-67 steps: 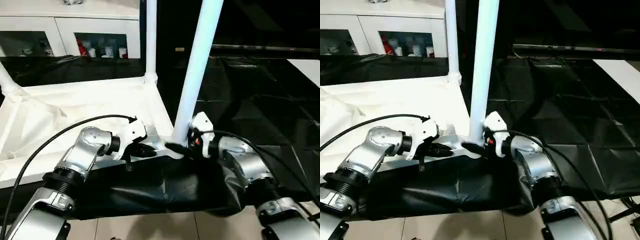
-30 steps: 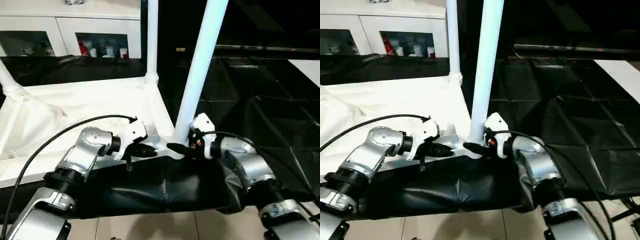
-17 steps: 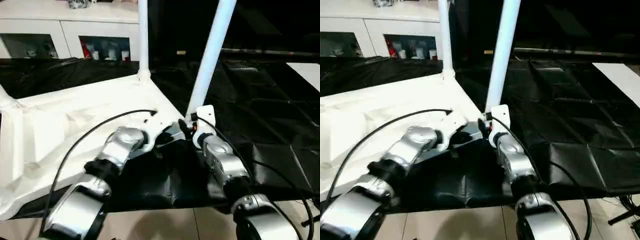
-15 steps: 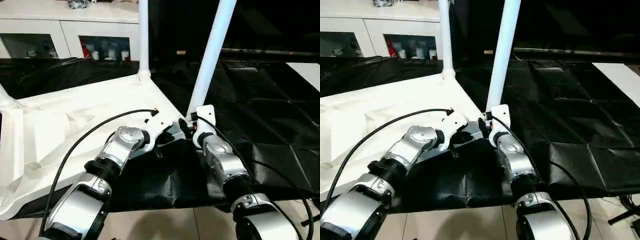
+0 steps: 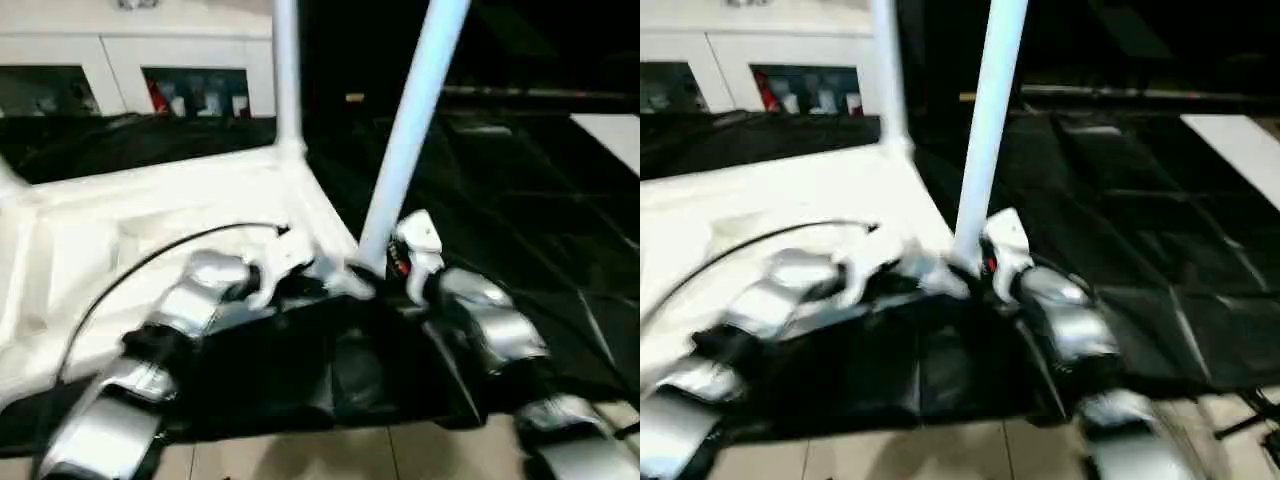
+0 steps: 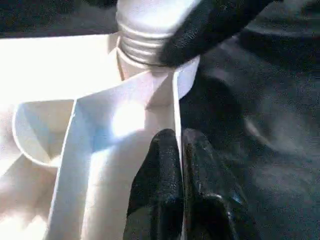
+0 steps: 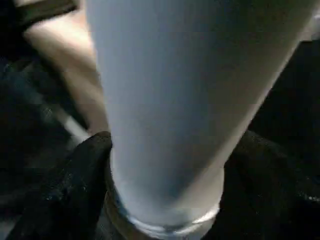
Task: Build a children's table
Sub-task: Rotate leg to tighten
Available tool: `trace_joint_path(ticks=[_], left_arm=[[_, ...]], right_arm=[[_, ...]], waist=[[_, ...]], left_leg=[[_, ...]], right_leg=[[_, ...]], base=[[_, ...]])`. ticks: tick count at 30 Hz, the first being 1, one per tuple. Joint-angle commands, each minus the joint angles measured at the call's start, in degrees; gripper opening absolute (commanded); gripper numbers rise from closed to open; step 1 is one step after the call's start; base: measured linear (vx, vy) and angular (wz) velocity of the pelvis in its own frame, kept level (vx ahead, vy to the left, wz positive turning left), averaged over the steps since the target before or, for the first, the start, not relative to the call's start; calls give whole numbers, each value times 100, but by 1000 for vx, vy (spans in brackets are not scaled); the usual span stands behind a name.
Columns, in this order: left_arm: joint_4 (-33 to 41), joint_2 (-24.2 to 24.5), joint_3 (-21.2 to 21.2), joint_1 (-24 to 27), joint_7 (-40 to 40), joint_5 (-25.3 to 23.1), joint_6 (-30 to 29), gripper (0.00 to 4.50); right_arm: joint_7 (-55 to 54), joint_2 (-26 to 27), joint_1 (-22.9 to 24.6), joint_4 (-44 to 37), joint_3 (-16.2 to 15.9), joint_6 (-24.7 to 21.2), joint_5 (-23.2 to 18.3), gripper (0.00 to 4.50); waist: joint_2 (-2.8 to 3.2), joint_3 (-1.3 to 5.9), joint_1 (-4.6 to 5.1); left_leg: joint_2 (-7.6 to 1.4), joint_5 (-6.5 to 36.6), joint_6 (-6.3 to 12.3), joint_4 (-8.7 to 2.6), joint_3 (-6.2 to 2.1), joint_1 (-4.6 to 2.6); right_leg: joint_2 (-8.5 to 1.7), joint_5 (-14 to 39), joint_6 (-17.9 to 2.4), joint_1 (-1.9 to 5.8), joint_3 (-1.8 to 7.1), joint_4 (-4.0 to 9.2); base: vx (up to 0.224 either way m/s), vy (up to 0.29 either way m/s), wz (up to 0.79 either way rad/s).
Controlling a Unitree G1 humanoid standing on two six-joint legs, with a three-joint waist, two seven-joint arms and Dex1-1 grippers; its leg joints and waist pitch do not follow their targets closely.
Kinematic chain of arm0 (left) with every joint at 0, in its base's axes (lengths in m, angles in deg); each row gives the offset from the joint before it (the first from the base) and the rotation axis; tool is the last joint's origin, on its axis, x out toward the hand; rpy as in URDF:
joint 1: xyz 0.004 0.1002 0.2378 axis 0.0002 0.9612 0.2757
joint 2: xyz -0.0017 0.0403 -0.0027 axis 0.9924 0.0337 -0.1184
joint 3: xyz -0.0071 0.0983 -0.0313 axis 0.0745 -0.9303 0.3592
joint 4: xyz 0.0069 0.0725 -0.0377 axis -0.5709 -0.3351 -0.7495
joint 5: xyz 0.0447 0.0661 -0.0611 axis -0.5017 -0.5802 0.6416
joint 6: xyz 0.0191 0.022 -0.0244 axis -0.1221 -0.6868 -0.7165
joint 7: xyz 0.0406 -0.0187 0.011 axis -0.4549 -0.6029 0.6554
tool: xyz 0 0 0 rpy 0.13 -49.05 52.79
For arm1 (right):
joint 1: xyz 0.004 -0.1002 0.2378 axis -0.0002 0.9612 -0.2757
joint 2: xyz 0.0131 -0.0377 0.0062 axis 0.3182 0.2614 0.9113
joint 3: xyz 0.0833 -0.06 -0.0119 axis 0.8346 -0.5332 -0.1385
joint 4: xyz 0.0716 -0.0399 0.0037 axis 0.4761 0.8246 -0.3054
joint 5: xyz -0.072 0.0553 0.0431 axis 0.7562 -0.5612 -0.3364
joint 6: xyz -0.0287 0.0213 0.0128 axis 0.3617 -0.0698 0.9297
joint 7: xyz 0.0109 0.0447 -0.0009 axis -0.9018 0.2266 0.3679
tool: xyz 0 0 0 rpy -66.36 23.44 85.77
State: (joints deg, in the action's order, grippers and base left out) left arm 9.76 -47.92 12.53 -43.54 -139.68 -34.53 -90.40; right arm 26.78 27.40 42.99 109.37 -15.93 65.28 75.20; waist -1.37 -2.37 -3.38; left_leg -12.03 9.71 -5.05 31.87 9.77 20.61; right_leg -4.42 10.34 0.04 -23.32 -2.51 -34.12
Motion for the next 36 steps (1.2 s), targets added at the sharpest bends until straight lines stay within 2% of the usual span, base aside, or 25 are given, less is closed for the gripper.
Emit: trace_joint_path(ticks=[1,4,5,7,9,11,14,15,20,25,27,28,30,32,33,36], left_arm=[[38,76,-240,210,-494,69,-120,0],[162,184,-225,264,-727,147,-199,0],[171,191,-219,271,-735,151,-195,0],[251,228,-204,308,-725,165,-194,0],[249,221,-176,312,-653,161,-191,0],[246,223,-171,314,-666,154,-198,0],[281,233,-182,336,-684,152,-229,0],[298,235,-187,347,-682,152,-239,0],[330,245,-188,354,-677,148,-275,0],[321,264,-183,353,-694,145,-292,0],[268,176,-128,351,-455,123,-369,0],[268,176,-128,351,-455,123,-369,0],[-112,-127,-3,170,394,-57,-401,0],[-435,-419,88,-16,1126,-184,-492,0],[-597,-601,121,-122,1490,-234,-582,0],[-911,-1039,131,-337,2141,-317,-755,0]], right_arm=[[392,-174,72,-227,-154,-47,16,390],[485,-183,60,-213,-251,-45,70,390],[478,-175,55,-211,-253,-47,81,390],[466,-140,38,-231,-242,-76,67,390],[447,-67,-4,-214,-186,-169,-15,390],[480,-27,-27,-208,-159,-234,-82,373],[513,-24,-29,-204,-176,-231,-80,373],[526,-29,-27,-189,-190,-221,-69,354],[537,-7,-7,-191,-152,-281,-114,314],[308,32,19,-132,-75,-209,-57,287],[-527,218,-70,258,126,-139,105,279],[-527,218,-70,258,126,-139,105,278],[-1636,521,-140,688,395,-149,198,277],[-2531,827,-152,912,681,-304,137,277],[-3051,985,-157,1030,792,-414,151,276],[-4095,1349,-214,1253,934,-498,234,276]], waist=[[-6,365,-27],[3,348,-25],[-18,335,-17],[-22,314,1],[-26,307,10],[-35,309,12],[-30,317,16],[-25,321,14],[-10,322,21],[-9,325,26],[-7,324,41],[3,317,51],[-14,295,105],[3,278,118],[-5,280,106],[-22,278,108]], left_leg=[[-71,615,544,-235,76,-2],[-90,785,488,-248,80,-15],[-90,924,423,-261,78,-16],[-92,1198,274,-283,67,-27],[-85,1276,206,-291,62,-30],[-83,1267,180,-291,59,-31],[-79,1196,181,-283,61,-29],[-77,1158,184,-279,63,-32],[-73,1149,199,-273,64,-33],[-71,1150,181,-272,61,-34],[-65,1169,147,-275,57,-23],[-72,1205,114,-283,58,-33],[-56,1437,-15,-295,50,-41],[-52,1642,-117,-297,46,-81],[-49,1738,-161,-307,23,-84],[-27,1849,-167,-303,32,-101]], right_leg=[[-236,-345,-1586,344,172,227],[-239,-107,-1615,337,162,236],[-248,178,-1582,328,163,258],[-276,770,-1440,317,183,316],[-272,1008,-1346,309,194,338],[-268,1067,-1288,302,200,339],[-260,923,-1303,305,202,322],[-259,846,-1317,306,202,316],[-254,753,-1366,310,198,307],[-253,752,-1373,313,197,305],[-258,809,-1359,313,199,303],[-266,869,-1357,293,201,315],[-255,1313,-1264,272,201,358],[-255,1685,-1175,232,218,392],[-269,1915,-1085,241,205,410],[-249,2059,-954,197,217,442]], base=[[0,0,0],[0,0,0],[0,0,0],[0,0,0],[0,0,0],[0,0,0],[0,0,0],[0,0,0],[0,0,0],[0,0,0],[0,0,0],[0,0,0],[0,0,0],[0,0,0],[0,0,0],[0,0,0]])
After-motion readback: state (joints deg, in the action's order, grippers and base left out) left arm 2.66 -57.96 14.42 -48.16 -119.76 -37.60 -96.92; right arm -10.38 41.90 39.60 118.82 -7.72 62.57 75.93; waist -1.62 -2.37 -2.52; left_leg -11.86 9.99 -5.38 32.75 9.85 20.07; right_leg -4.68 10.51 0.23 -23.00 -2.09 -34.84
